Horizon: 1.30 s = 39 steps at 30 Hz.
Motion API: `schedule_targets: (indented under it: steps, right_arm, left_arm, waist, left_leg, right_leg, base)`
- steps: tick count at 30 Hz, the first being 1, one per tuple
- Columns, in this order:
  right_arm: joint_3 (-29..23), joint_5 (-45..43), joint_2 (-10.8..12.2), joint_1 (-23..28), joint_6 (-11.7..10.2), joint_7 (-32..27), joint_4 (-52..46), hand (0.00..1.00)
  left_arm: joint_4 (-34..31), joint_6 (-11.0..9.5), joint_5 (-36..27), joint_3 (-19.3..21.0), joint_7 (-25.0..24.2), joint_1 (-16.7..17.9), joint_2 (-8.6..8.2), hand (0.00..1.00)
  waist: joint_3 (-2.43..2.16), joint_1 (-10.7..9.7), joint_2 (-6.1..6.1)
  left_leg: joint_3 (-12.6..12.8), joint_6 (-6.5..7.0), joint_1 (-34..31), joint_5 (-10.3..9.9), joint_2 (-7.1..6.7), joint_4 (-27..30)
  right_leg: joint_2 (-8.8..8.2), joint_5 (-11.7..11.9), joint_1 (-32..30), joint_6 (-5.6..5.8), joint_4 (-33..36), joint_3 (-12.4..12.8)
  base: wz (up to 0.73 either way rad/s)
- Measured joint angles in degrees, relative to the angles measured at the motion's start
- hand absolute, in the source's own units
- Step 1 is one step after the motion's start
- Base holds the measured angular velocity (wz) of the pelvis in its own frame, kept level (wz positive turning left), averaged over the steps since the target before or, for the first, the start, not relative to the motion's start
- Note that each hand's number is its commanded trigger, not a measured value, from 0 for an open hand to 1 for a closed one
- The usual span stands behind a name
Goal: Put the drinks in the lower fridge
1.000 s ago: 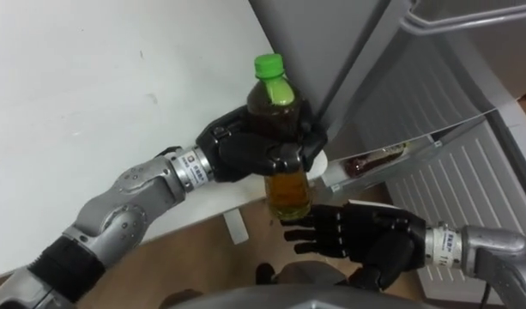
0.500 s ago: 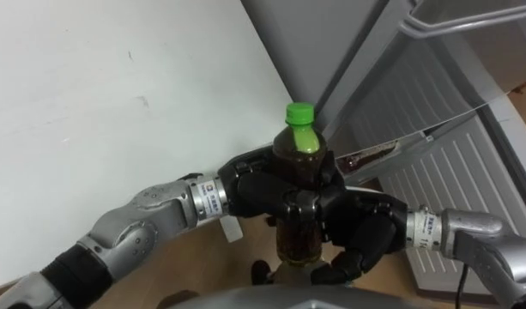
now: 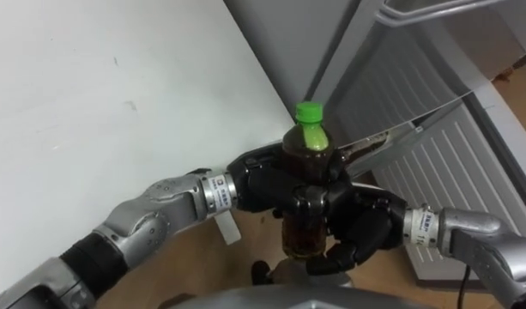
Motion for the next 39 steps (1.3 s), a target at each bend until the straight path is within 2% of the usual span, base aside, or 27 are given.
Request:
schedule_targets:
  steps: [3,6,12,13,14,15,16,30,32,39]
  right_arm:
    - [0.0,-1.4,0.1,-0.1,0.0,-0.4,0.0,0.00]
    - [0.0,-1.6,0.1,-0.1,0.0,-1.5,0.4,0.00]
    - [0.0,-1.6,0.7,-0.3,0.0,-3.2,1.5,0.00]
    - [0.0,-1.6,0.9,-0.3,0.0,-3.2,1.7,0.13]
    - [0.0,-1.6,1.2,-0.4,0.0,-3.5,2.0,0.13]
    - [0.0,-1.6,1.4,-0.4,0.0,-3.6,2.2,0.79]
    - [0.0,-1.6,1.5,-0.4,0.0,-3.7,2.2,1.00]
    - [0.0,-1.8,3.4,-0.5,-0.3,-6.7,2.2,1.00]
    - [0.0,-1.8,3.7,-0.6,-0.3,-7.4,2.3,1.00]
    - [0.1,-0.1,4.1,-0.6,-1.2,-9.0,2.3,1.00]
  left_arm:
    - [-0.6,-0.8,5.4,0.3,0.0,-0.1,-0.56,1.00]
    - [-1.1,-1.4,13.2,0.2,0.3,-1.6,-1.48,1.00]
    - [-1.1,-1.9,19.0,-0.6,1.3,-3.0,-2.52,1.00]
    - [-1.1,-1.9,19.2,-0.6,1.6,-3.0,-2.59,1.00]
    - [-1.1,-1.9,20.1,-0.6,1.8,-3.0,-2.76,1.00]
    - [-1.1,-1.9,20.2,-0.6,1.9,-3.0,-2.78,1.00]
    - [-1.1,-1.9,20.2,-0.6,1.9,-3.0,-2.78,1.00]
    - [-1.1,-1.8,21.3,-0.1,2.4,-3.0,-3.42,1.00]
    - [-1.1,-1.8,21.3,-0.1,2.9,-3.0,-3.51,1.00]
    - [-0.9,-1.8,19.5,0.7,3.2,-3.2,-4.51,1.00]
  waist:
    - [-0.08,0.0,0.29]
    - [-0.05,0.1,0.34]
    - [-0.02,0.0,0.50]
    - [-0.01,0.0,0.51]
    - [0.01,0.0,0.54]
    - [0.01,0.0,0.53]
    - [0.01,0.0,0.53]
    - [-0.01,-0.1,0.76]
    - [-0.01,-0.1,0.75]
    - [-0.02,-0.2,0.76]
  left_leg:
    - [0.0,0.02,0.2,0.0,-0.09,-0.2]
    - [0.4,0.02,0.6,0.0,-0.15,-0.8]
    - [0.6,0.00,1.3,0.1,-0.15,-1.0]
    - [0.6,0.00,1.3,0.1,-0.15,-1.0]
    - [0.7,0.00,1.3,0.1,-0.17,-1.0]
    - [0.7,0.00,1.3,0.1,-0.18,-1.0]
    - [0.7,0.00,1.3,0.1,-0.18,-1.0]
    - [0.9,0.01,1.4,0.1,-0.19,-0.9]
    - [1.0,0.01,1.4,0.1,-0.52,-0.9]
    - [0.7,0.07,1.5,0.1,-0.73,-1.0]
  right_leg:
    - [-0.08,0.0,-0.1,0.00,0.4,0.0]
    - [-0.06,0.0,0.0,0.00,0.2,0.2]
    - [0.08,0.0,0.5,0.00,0.2,0.4]
    - [0.08,0.0,0.5,0.00,0.2,0.4]
    - [0.08,0.0,0.5,0.01,0.1,0.5]
    - [0.08,0.0,0.5,0.01,0.1,0.5]
    - [0.08,0.0,0.5,0.02,0.1,0.5]
    - [-0.02,-0.1,0.5,0.10,0.1,0.6]
    - [-0.02,-0.1,0.6,0.10,0.0,0.5]
    - [-0.11,-0.1,0.6,0.19,0.0,0.7]
  base:
    - [-0.04]
    - [-0.03]
    - [-0.02]
    - [0.00]
    - [0.00]
    - [0.00]
    - [0.00]
    - [0.00]
    - [0.00]
    - [0.00]
